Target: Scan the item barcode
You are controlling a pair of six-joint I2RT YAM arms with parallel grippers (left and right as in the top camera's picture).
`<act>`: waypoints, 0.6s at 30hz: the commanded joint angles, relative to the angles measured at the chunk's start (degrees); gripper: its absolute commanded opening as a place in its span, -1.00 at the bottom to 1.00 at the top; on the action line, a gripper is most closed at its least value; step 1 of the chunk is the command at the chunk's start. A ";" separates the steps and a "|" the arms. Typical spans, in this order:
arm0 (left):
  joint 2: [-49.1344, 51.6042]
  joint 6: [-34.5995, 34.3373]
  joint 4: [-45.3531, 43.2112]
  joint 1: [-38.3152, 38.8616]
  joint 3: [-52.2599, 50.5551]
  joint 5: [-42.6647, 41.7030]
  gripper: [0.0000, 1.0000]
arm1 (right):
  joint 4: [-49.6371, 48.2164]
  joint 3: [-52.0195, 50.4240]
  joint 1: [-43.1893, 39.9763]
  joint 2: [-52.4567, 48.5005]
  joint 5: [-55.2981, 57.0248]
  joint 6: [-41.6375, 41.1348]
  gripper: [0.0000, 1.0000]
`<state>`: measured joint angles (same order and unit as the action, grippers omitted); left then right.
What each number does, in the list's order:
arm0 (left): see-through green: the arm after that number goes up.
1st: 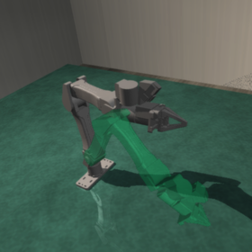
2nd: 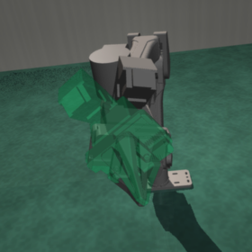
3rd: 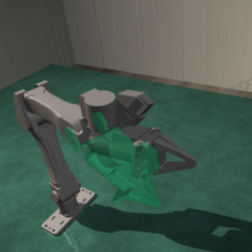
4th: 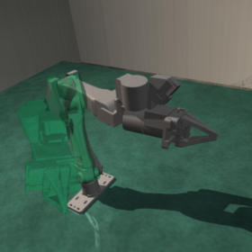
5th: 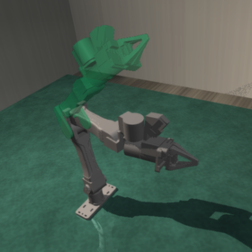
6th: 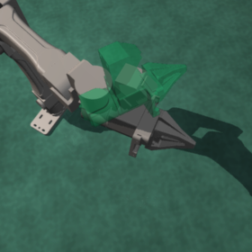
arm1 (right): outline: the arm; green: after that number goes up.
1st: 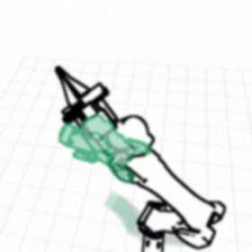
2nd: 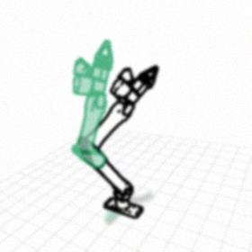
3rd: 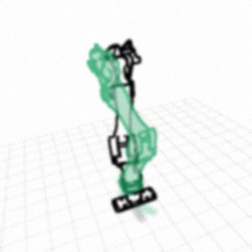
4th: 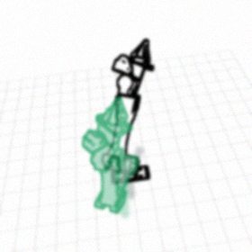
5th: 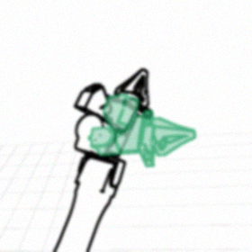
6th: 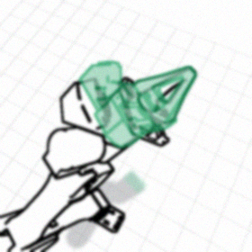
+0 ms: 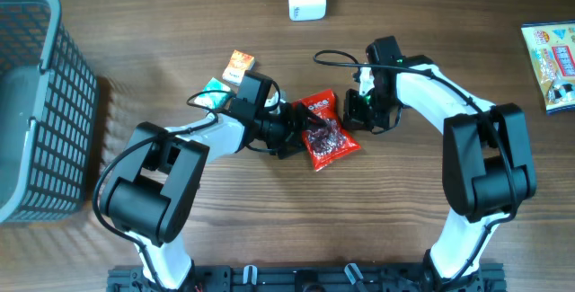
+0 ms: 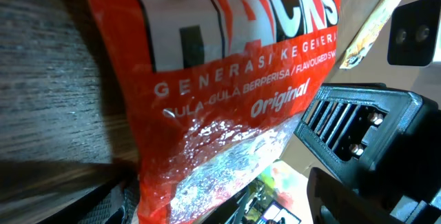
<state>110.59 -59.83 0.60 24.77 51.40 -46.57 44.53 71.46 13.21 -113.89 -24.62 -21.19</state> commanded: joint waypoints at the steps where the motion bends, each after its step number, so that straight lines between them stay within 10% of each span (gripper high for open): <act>1: 5.70 -1.09 1.81 2.14 -4.48 10.38 0.59 | -0.92 -1.66 0.96 -1.03 -2.32 -1.46 -0.91; 9: 5.73 -2.21 -3.06 3.08 -4.48 11.10 0.63 | -5.44 -2.97 5.51 -1.03 -7.61 -4.46 -0.92; 13: 5.62 -2.10 -2.95 2.97 -4.46 10.97 -0.68 | -2.86 -2.08 4.63 -1.03 -2.10 -4.28 -0.92; 18: 3.34 0.13 -2.69 2.93 -4.46 10.84 -0.92 | 6.64 3.89 0.59 -0.96 6.32 -1.05 -0.92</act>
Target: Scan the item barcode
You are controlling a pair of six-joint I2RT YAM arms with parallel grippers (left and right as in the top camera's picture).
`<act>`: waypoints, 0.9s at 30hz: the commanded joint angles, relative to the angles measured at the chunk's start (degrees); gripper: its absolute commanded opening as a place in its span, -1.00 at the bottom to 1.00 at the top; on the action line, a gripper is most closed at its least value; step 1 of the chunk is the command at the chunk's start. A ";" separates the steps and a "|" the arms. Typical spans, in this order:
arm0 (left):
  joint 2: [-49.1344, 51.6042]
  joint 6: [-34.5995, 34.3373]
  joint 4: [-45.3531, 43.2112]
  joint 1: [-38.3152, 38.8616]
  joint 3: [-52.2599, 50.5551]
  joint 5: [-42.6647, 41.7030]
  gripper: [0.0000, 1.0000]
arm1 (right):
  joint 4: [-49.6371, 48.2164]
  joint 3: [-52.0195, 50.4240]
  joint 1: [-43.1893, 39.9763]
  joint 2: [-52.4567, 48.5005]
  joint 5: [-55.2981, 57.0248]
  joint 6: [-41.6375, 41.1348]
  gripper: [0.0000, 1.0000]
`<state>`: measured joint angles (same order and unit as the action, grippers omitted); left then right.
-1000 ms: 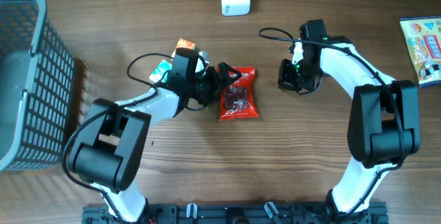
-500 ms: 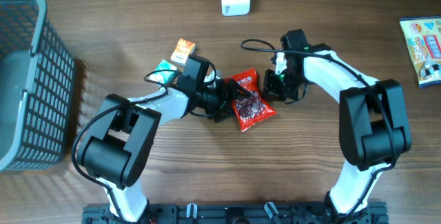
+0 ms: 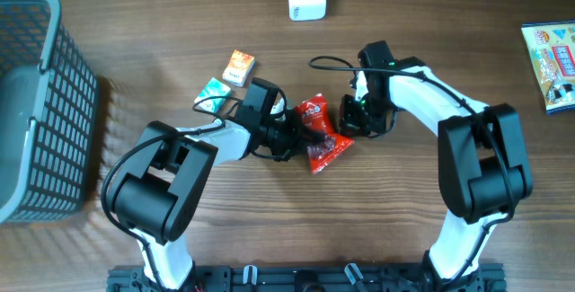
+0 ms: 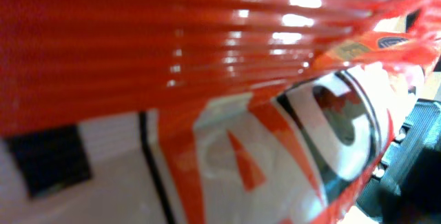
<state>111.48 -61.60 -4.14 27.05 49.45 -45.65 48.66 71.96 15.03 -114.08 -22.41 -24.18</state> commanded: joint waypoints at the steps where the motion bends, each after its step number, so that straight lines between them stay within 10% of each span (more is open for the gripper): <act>1: 1.68 2.67 2.43 0.46 -2.51 9.88 -0.92 | 3.32 3.96 -1.44 -0.76 5.55 1.92 -0.92; 6: -9.51 9.03 15.56 -3.41 -2.34 18.67 -0.92 | 6.54 5.68 -1.60 -0.76 14.16 1.84 -0.91; 11: -25.81 15.21 44.35 -0.63 6.10 63.45 -0.92 | 5.14 5.66 -1.60 -0.79 15.37 1.68 -0.92; 15: -26.36 16.46 50.73 6.25 8.96 87.69 -0.92 | 5.42 5.66 -1.60 -0.79 15.39 1.70 -0.91; 27: -9.75 19.39 52.00 22.47 8.90 93.88 -0.45 | 17.90 13.07 -15.89 0.11 14.95 9.99 -0.91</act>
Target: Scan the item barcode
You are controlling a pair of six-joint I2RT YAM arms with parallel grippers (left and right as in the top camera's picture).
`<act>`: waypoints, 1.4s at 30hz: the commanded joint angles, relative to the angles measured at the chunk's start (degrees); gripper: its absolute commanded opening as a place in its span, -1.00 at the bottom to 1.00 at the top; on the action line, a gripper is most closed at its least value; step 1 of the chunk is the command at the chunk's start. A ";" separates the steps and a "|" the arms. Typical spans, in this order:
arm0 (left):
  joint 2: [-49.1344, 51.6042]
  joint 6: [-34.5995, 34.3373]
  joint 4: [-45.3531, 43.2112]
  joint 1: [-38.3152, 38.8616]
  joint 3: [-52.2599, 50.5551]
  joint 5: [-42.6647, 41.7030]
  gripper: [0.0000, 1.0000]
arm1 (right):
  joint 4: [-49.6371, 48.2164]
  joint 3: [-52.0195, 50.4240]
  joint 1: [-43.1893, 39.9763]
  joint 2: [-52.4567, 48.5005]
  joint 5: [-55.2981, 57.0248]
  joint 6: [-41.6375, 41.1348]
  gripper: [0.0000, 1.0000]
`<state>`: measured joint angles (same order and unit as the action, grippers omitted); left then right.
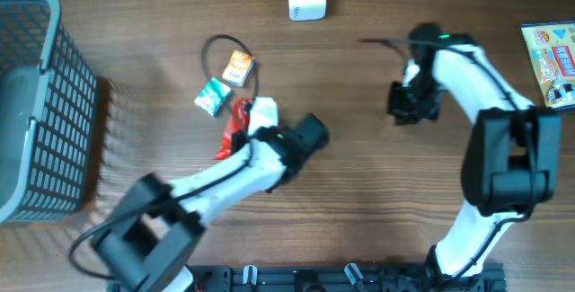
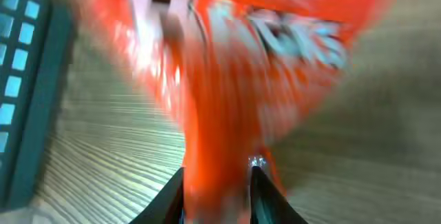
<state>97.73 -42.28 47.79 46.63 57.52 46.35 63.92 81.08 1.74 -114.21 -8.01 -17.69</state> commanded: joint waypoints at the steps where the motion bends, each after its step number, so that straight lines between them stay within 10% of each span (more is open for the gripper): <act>1: 5.55 0.07 0.07 4.85 0.85 1.38 -0.30 | 4.52 5.88 -4.33 0.26 0.35 4.48 -0.91; 3: 5.75 0.07 -0.15 8.28 1.27 -2.82 -0.04 | 6.27 7.45 -6.12 0.94 0.04 4.37 -0.92; 15: 3.63 -0.55 -12.98 13.14 11.15 -26.60 -0.02 | 9.33 7.85 -7.17 4.04 -15.80 11.69 -0.92; 26: -23.76 -11.13 10.12 -24.59 11.17 -30.32 1.00 | 8.70 7.85 10.78 15.65 -9.53 12.61 -0.78; 28: -23.91 -11.10 12.00 -29.03 11.17 -30.29 1.00 | 8.35 7.85 23.12 17.84 5.42 5.49 -0.50; 30: -23.80 -11.13 12.74 -33.20 11.13 -30.32 1.00 | 8.48 7.50 34.82 16.98 12.44 0.22 0.71; 31: -23.80 -11.15 12.94 -36.06 11.13 -30.95 1.00 | 8.70 7.28 40.26 15.61 16.68 -3.58 0.99; 42: -23.80 -10.88 17.68 -49.55 11.06 -36.06 1.00 | 5.75 4.98 48.54 -4.17 31.52 -17.03 0.99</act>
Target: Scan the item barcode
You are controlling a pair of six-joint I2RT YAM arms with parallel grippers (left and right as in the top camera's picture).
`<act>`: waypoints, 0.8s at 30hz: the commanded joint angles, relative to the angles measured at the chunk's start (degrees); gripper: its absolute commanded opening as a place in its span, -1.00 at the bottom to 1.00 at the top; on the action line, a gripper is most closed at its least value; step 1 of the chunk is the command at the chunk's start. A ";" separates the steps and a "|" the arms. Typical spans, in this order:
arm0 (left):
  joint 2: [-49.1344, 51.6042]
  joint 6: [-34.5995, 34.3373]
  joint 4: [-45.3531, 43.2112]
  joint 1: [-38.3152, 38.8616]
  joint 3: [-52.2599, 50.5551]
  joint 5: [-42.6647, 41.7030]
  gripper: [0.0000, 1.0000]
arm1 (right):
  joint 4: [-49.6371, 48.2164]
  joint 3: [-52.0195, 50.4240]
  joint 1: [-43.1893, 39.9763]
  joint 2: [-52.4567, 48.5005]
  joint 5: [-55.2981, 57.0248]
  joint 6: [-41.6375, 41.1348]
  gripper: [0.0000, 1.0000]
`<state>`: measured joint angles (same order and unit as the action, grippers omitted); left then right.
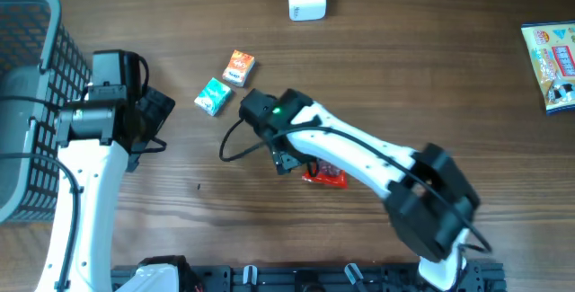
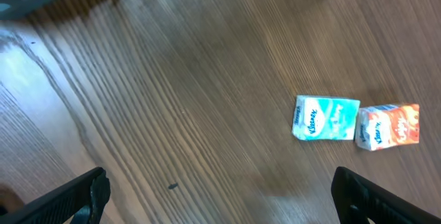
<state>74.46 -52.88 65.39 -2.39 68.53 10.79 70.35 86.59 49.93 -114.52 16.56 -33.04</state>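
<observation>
The red snack packet [image 1: 325,177] lies on the table at the front middle, partly covered by my right arm. My right gripper [image 1: 286,160] points down just left of the packet; its jaws are hidden from above. The white scanner stands at the far edge. My left gripper [image 1: 153,117] is over at the left beside the basket. In the left wrist view the left gripper [image 2: 220,191] is wide open over bare wood, with nothing between its fingers.
A grey mesh basket [image 1: 36,103] fills the left edge. A teal box [image 1: 212,96] and an orange box [image 1: 238,66] lie left of centre, also seen from the left wrist as teal box [image 2: 325,117] and orange box [image 2: 388,127]. A colourful booklet [image 1: 550,54] lies far right.
My left gripper was shut on the red packet near the small boxes; now it is open and empty beside the basket. The packet lies at the front middle. My right arm has reached across to it.
Both grippers were at the red packet in the middle, the left one on it. Then the packet stood tilted up between them. Then the left held it by the small boxes and the right was far right. Now the packet lies under the right arm.
</observation>
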 commanded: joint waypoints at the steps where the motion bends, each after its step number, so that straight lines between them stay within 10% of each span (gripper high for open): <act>1: -0.52 -0.26 0.09 -0.52 0.04 -0.50 1.00 | -0.74 -0.57 0.35 -5.11 7.78 -1.66 1.00; 4: -0.52 -0.28 0.13 -0.52 0.04 -0.50 1.00 | -1.64 -0.68 0.31 -8.15 9.35 -1.68 0.86; 10: -0.52 -0.26 0.72 -0.50 0.04 -0.48 1.00 | -2.97 -0.68 -0.48 -8.50 9.60 -1.64 -0.48; 18: -0.52 -0.28 0.72 -0.50 0.04 -0.48 1.00 | 3.93 8.50 -0.87 -8.48 2.86 -0.92 -0.85; 24: -0.52 -0.17 1.64 -0.50 0.04 -0.46 1.00 | -3.78 14.71 -12.35 -8.39 -48.96 23.89 -0.91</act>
<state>74.46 -52.88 66.46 -2.66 68.53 10.57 69.84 101.84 44.12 -122.43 -4.03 -21.12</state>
